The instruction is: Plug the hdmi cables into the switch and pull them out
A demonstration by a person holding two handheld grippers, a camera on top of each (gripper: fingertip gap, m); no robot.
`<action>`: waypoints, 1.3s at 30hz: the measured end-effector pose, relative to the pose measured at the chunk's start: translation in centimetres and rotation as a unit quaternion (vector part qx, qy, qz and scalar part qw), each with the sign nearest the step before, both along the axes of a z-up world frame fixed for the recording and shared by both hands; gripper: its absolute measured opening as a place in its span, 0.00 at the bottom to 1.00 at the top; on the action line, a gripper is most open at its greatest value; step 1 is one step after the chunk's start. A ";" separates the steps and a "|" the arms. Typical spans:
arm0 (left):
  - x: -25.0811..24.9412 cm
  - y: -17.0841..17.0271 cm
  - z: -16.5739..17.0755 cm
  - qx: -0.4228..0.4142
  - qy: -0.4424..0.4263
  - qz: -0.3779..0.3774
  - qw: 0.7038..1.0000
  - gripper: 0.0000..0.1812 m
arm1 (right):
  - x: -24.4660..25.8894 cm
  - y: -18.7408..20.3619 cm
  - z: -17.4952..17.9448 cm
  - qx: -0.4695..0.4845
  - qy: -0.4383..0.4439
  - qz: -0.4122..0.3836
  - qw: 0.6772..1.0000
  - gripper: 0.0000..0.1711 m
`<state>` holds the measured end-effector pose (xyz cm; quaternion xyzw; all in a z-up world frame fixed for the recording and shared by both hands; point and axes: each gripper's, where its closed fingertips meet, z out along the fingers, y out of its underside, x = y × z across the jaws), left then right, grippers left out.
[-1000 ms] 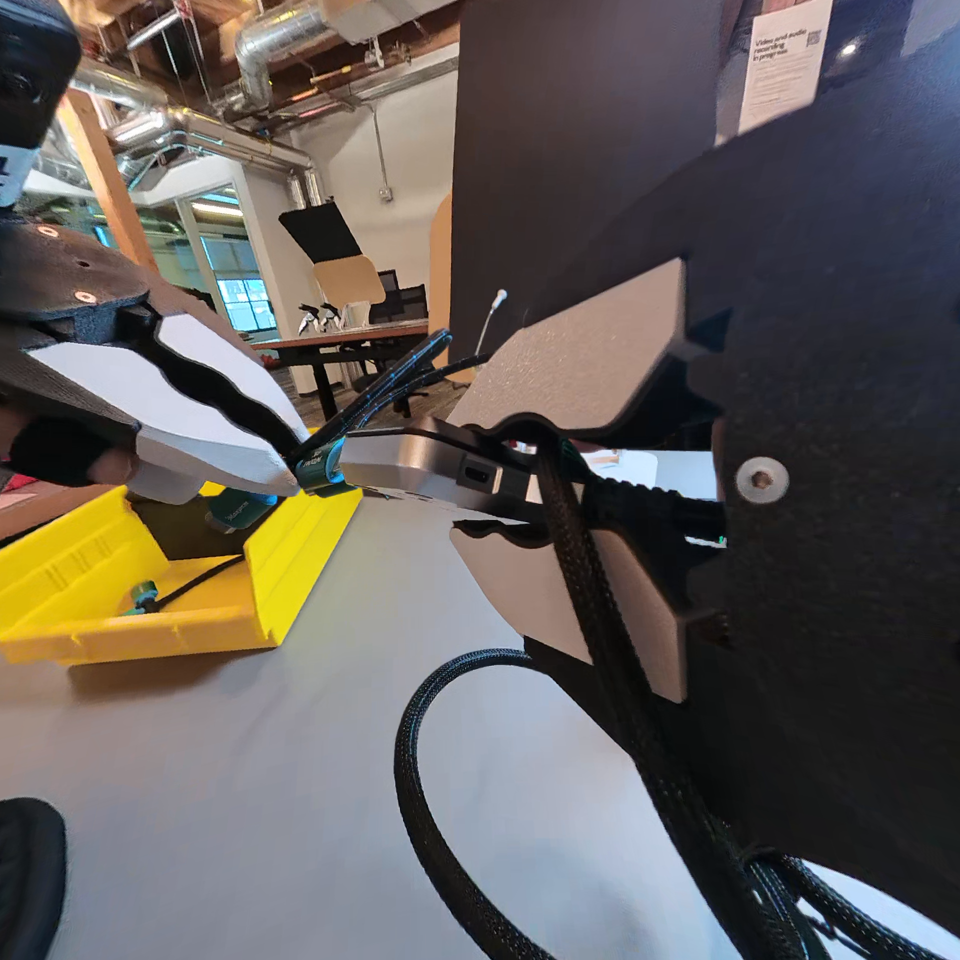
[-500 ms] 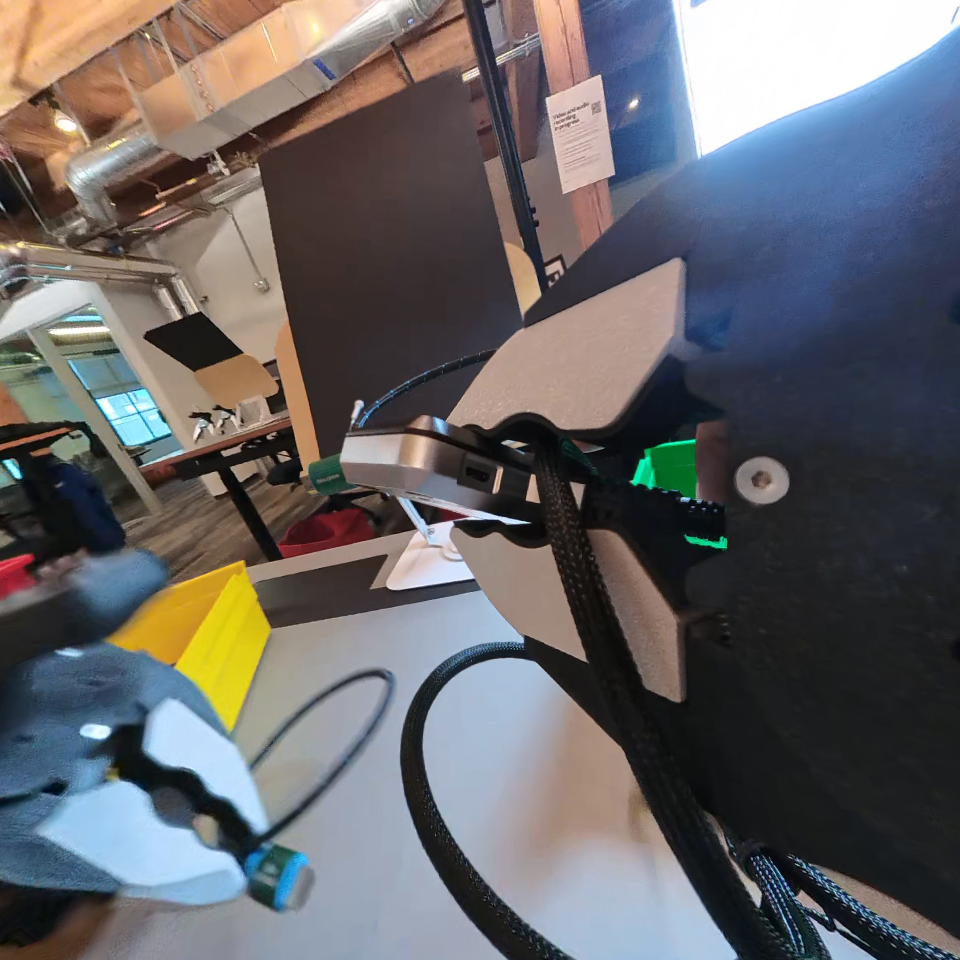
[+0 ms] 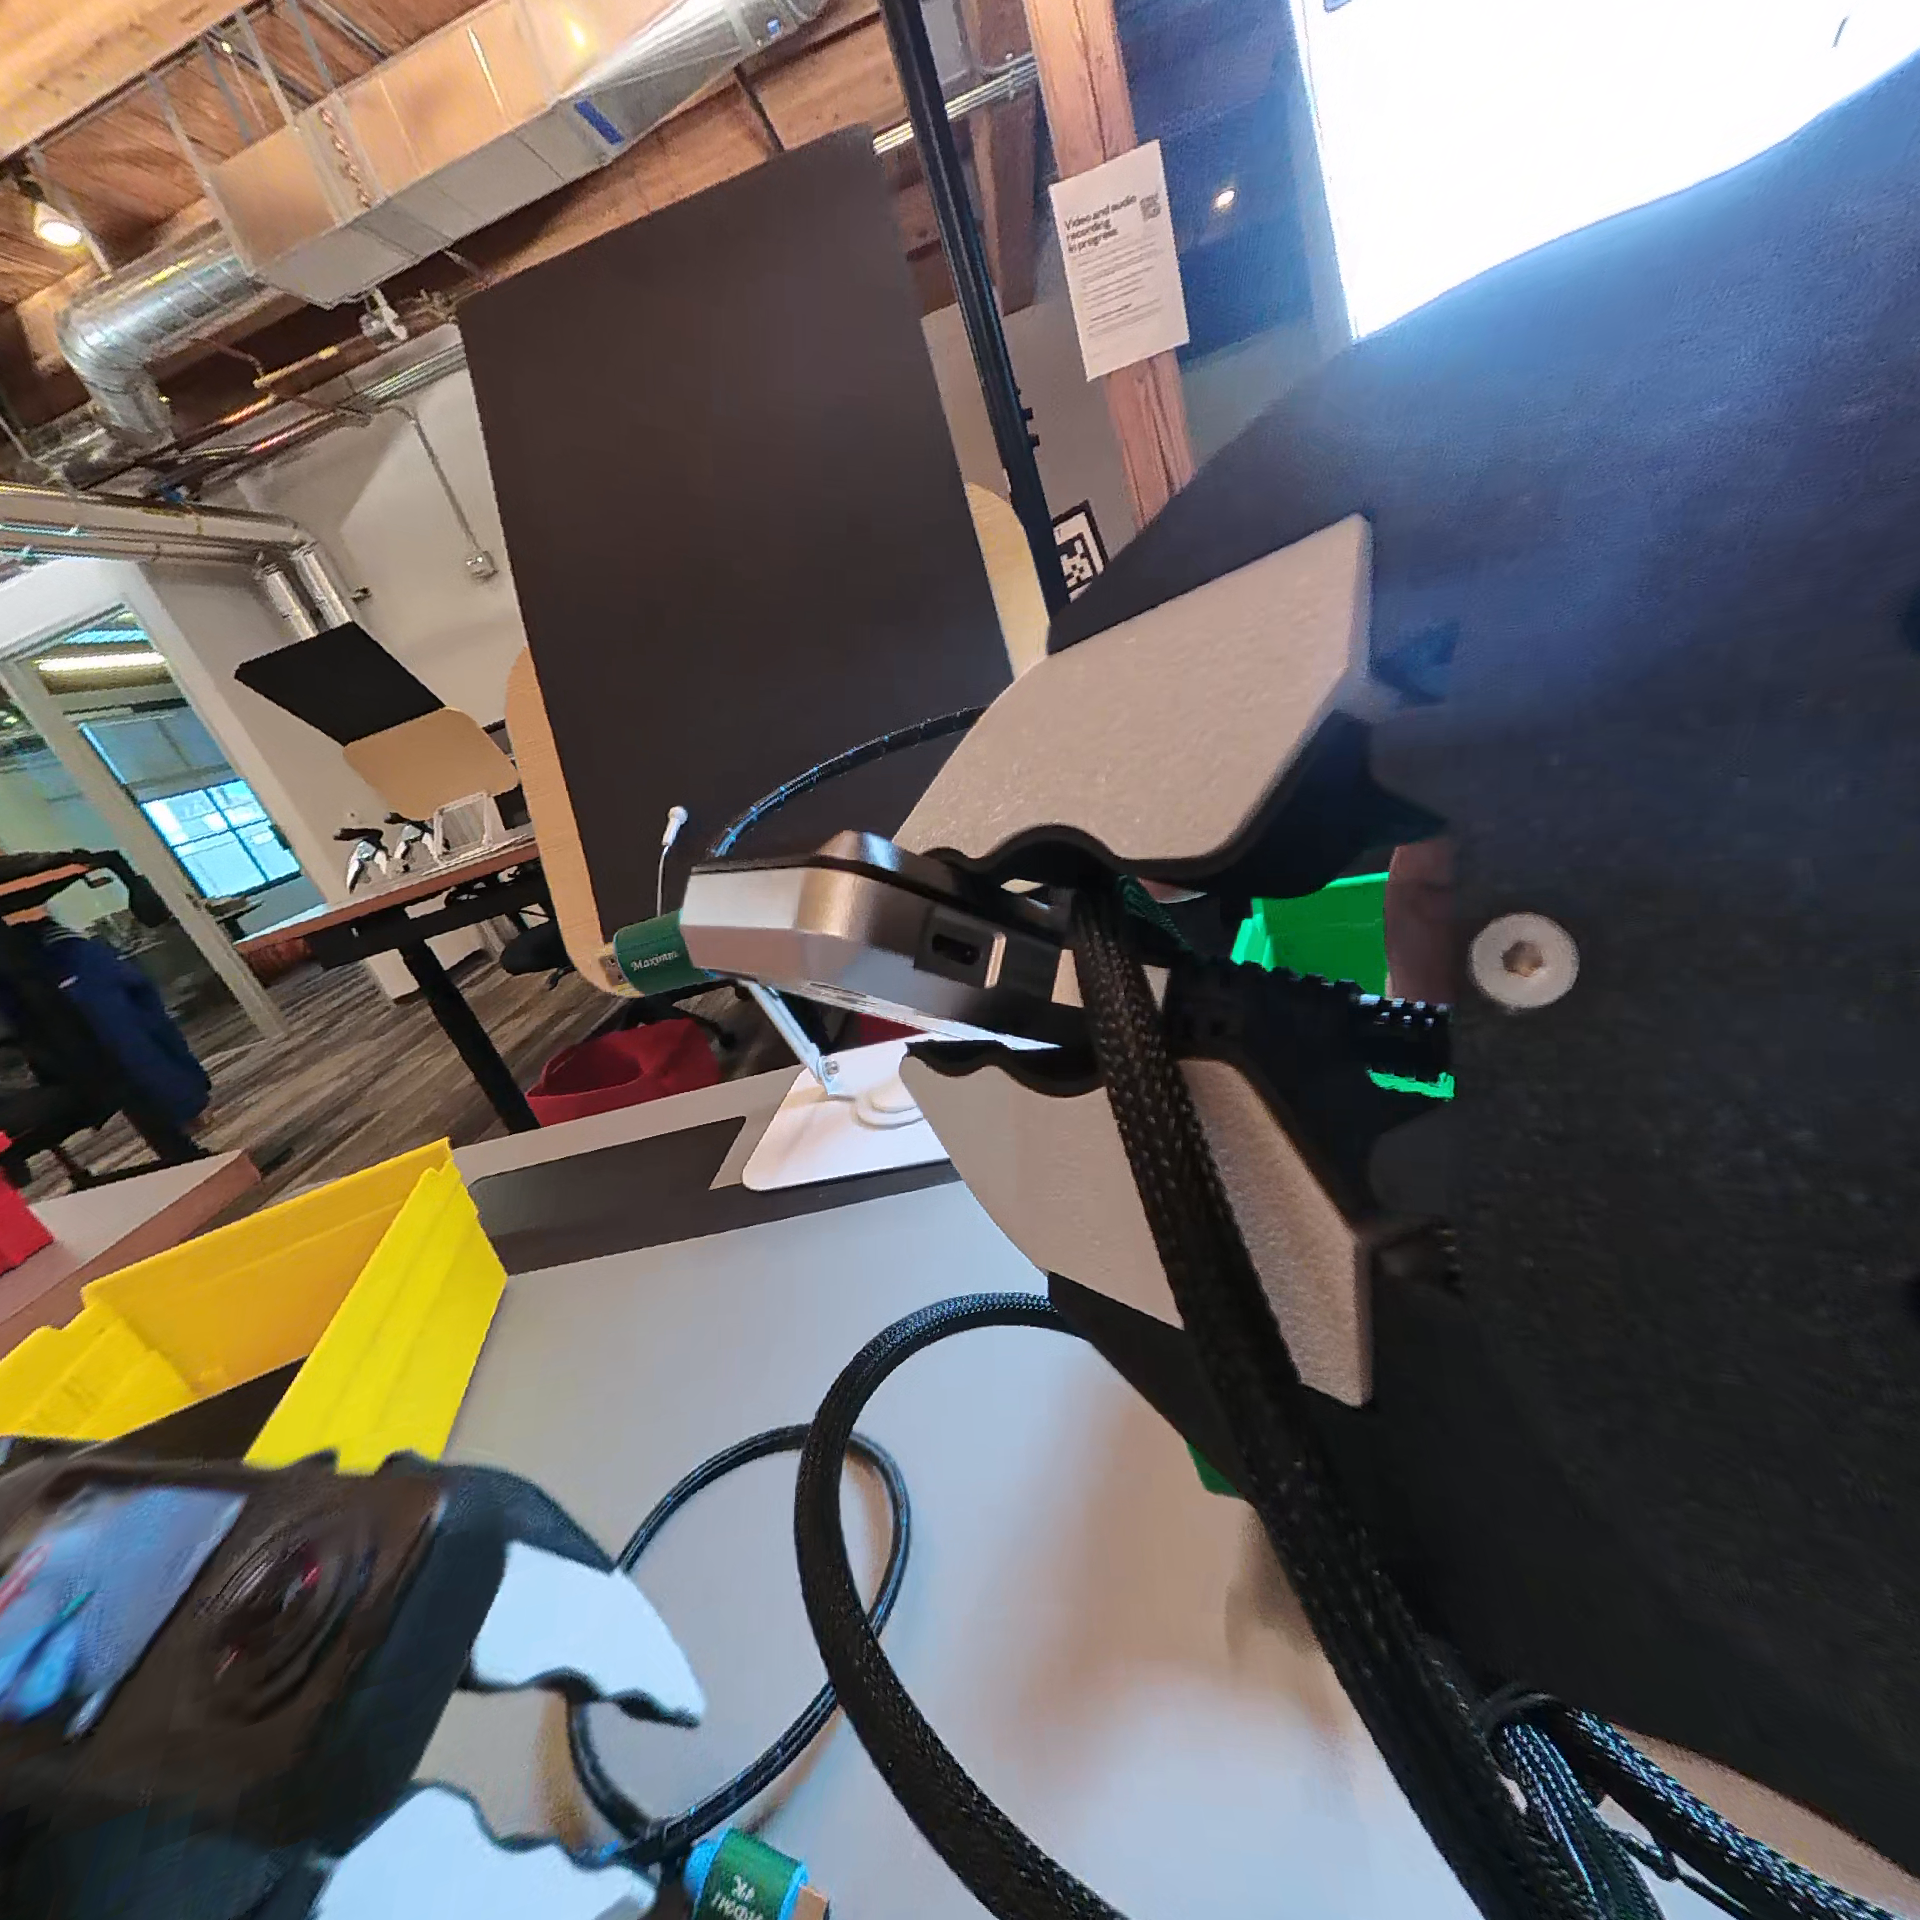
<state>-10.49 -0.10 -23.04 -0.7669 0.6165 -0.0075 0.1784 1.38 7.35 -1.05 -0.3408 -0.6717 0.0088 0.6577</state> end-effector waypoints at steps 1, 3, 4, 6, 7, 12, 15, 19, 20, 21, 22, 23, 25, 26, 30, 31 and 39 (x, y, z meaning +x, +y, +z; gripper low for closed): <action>-0.2 0.1 0.3 0.021 0.017 -0.015 1.000 0.16 | 0.2 0.2 0.1 0.001 0.002 -0.003 1.000 0.16; 0.0 -0.2 0.5 0.046 0.044 -0.044 0.997 0.15 | 0.6 0.4 0.6 0.002 0.011 -0.007 1.000 0.16; 0.3 -0.4 0.5 0.053 0.054 -0.056 0.996 0.15 | 0.7 0.4 0.8 0.001 0.016 -0.007 1.000 0.16; 1.0 -0.5 0.2 0.068 0.079 -0.078 0.992 0.15 | 1.0 0.5 1.1 -0.001 0.023 -0.007 1.000 0.16; 1.0 -0.6 -0.2 0.063 0.096 -0.078 0.990 0.16 | 1.2 0.6 1.2 -0.002 0.025 -0.008 1.000 0.16; 0.4 -0.2 -1.3 0.061 0.132 -0.067 0.987 0.14 | 1.7 0.8 1.6 -0.001 0.032 -0.012 0.999 0.16; 0.7 0.1 -1.3 0.067 0.114 -0.067 0.989 0.12 | 1.8 0.9 1.8 -0.007 0.039 -0.009 0.999 0.16; 1.0 0.4 -1.4 0.066 0.082 -0.058 0.993 0.10 | 1.3 0.9 1.4 -0.013 0.036 -0.006 0.999 0.16; 1.1 0.5 -1.4 0.061 0.070 -0.054 0.994 0.10 | 1.2 0.8 1.2 -0.013 0.034 -0.006 0.999 0.16; 1.2 0.6 -1.4 0.058 0.055 -0.054 0.995 0.10 | 1.0 0.8 1.1 -0.013 0.032 -0.006 0.999 0.16; 1.3 0.6 -1.4 0.054 0.039 -0.056 0.996 0.10 | 0.8 0.7 0.9 -0.013 0.029 -0.004 0.999 0.16; 1.2 0.5 -1.4 0.047 0.022 -0.057 0.997 0.09 | 0.7 0.6 0.8 -0.014 0.026 -0.002 1.000 0.16; 0.9 0.3 -0.9 0.025 -0.022 -0.046 0.998 0.09 | 0.5 0.5 0.5 -0.014 0.015 0.000 1.000 0.16; 0.8 0.2 -0.1 0.016 -0.055 -0.037 0.998 0.09 | 0.5 0.4 0.3 -0.014 0.011 0.002 1.000 0.16; 1.4 -1.2 6.4 -0.005 -0.234 -0.027 0.972 0.09 | 0.2 -0.1 -0.4 -0.027 -0.004 0.022 0.999 0.16; 1.3 -1.6 8.0 -0.006 -0.268 -0.028 0.963 0.09 | -0.1 -0.4 -0.7 -0.029 -0.012 0.028 0.999 0.16; -0.9 -3.1 13.8 -0.038 -0.373 0.035 0.926 0.09 | -4.5 -4.8 -4.3 0.030 -0.104 0.075 0.991 0.16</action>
